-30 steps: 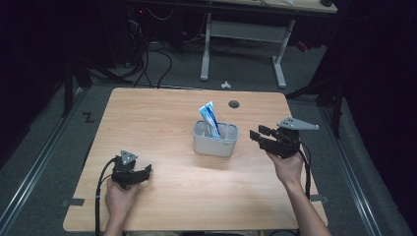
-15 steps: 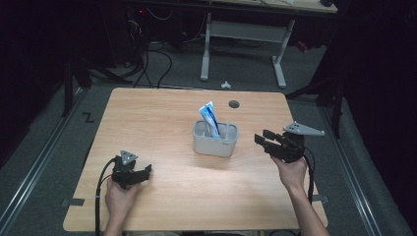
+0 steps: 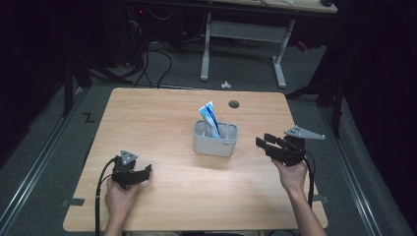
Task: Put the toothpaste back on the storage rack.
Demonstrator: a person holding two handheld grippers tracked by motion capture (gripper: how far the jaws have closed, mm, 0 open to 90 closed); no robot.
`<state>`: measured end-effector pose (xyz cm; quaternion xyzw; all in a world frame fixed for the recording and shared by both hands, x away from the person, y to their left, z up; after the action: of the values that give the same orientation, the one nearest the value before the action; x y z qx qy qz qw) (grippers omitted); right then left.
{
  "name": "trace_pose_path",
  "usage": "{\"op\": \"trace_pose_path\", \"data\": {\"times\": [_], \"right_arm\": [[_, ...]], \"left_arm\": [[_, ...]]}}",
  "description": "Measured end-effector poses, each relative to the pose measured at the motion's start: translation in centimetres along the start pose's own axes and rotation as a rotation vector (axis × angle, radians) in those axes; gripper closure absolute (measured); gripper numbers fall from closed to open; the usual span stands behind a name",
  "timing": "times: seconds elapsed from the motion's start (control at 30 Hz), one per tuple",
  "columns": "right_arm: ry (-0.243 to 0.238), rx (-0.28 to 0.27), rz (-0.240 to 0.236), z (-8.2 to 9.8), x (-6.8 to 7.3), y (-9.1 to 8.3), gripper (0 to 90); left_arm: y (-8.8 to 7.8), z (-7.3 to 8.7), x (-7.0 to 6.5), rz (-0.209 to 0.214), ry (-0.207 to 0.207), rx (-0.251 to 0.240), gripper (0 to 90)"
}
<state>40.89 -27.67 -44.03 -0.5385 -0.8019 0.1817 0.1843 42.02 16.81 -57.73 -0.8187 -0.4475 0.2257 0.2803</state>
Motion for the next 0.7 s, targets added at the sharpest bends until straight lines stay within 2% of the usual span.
{"op": "trace_pose_path", "data": {"times": [0.7], "right_arm": [[0.032,0.034,0.041,2.6,-1.7,0.3,54.8]], "left_arm": [[0.0,0.0,0.0,0.0,0.0,0.0,25.8]]}}
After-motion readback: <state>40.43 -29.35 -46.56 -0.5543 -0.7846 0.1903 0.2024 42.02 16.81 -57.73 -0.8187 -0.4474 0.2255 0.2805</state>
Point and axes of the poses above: each handheld gripper's, and its own axes: y roughly forward along the jaws, z roughly out of its underside, x roughly to its left, the point moved 6 cm from there along y, roughly forward along the jaws, and after that the axes turned 9 degrees about z, right-handed, at the moved point
